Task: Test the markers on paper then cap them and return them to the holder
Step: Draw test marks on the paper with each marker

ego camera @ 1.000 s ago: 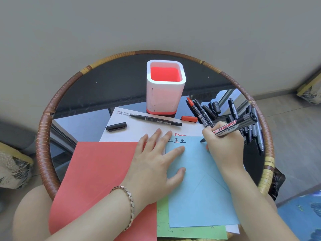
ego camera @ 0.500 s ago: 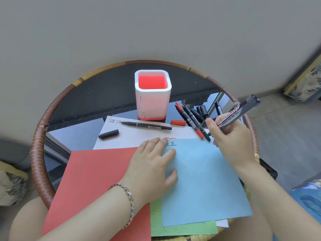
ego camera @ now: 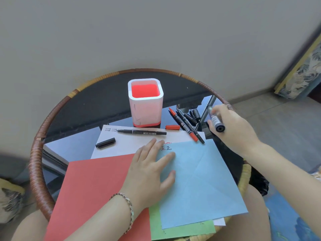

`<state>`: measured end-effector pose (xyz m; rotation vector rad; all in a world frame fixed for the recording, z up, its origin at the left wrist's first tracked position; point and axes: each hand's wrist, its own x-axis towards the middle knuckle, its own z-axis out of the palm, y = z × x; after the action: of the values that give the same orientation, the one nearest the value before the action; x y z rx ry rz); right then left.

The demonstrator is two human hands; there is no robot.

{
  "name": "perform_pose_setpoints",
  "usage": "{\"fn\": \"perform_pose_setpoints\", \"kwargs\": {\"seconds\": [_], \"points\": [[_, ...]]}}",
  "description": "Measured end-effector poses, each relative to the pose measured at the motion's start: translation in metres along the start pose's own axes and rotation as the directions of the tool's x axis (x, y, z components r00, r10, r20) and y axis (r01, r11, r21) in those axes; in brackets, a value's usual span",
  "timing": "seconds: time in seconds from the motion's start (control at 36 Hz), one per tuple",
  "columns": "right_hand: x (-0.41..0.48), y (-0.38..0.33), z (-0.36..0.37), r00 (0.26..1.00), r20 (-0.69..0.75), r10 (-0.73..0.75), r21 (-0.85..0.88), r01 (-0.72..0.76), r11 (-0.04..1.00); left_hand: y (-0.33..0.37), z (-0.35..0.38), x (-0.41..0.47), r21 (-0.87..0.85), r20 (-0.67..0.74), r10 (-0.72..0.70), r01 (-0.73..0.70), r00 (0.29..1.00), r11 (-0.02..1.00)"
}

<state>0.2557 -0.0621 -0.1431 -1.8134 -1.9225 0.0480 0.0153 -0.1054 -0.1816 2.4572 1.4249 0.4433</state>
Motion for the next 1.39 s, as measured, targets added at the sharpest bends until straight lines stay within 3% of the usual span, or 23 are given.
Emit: {"fn": "perform_pose_setpoints", "kwargs": {"seconds": [0.11, 0.28, 0.33, 0.42, 0.5, 0.64, 0.72, 0.94, 1.25, 1.39], "points": [[0.003, 0.007, 0.006, 0.981, 0.080, -0.175, -0.261, 0.190, 0.946, -0.002, 0.004, 0.000, -0.009, -0.012, 0.028, -0.028, 1.000, 1.000], [0.008, 0.012, 0.024, 0.958, 0.189, -0.217, -0.388, 0.276, 0.879, -0.002, 0.004, 0.000, -0.002, -0.006, 0.030, -0.030, 1.000, 1.000], [0.007, 0.011, 0.024, 0.955, 0.162, -0.249, -0.387, 0.294, 0.874, -0.002, 0.003, 0.000, -0.012, -0.002, 0.019, -0.019, 1.000, 1.000], [0.005, 0.014, 0.018, 0.976, 0.034, -0.215, -0.356, 0.212, 0.910, -0.001, 0.002, 0.000, -0.011, 0.002, 0.012, -0.012, 1.000, 1.000], [0.011, 0.026, 0.006, 0.998, -0.036, -0.045, -0.286, 0.033, 0.958, -0.001, 0.002, 0.001, -0.022, 0.001, -0.001, 0.001, 1.000, 1.000], [0.021, 0.044, -0.005, 0.973, 0.067, 0.221, -0.091, -0.214, 0.973, -0.001, 0.003, 0.000, -0.037, -0.007, -0.003, 0.003, 1.000, 0.999], [0.025, 0.039, 0.000, 0.947, 0.177, 0.267, -0.132, -0.246, 0.960, -0.001, 0.003, 0.000, -0.035, -0.008, 0.002, -0.002, 1.000, 0.999], [0.040, 0.025, 0.014, 0.903, 0.190, 0.385, -0.297, -0.321, 0.899, -0.001, 0.003, 0.000, -0.029, -0.004, 0.007, -0.007, 1.000, 1.000], [0.049, 0.017, 0.022, 0.875, 0.202, 0.441, -0.257, -0.387, 0.886, 0.000, 0.001, 0.000, -0.038, -0.002, 0.004, -0.004, 1.000, 0.999], [0.048, 0.013, 0.012, 0.878, 0.192, 0.439, -0.032, -0.442, 0.897, -0.001, 0.001, 0.000, -0.042, 0.002, 0.012, -0.011, 1.000, 0.999]]}}
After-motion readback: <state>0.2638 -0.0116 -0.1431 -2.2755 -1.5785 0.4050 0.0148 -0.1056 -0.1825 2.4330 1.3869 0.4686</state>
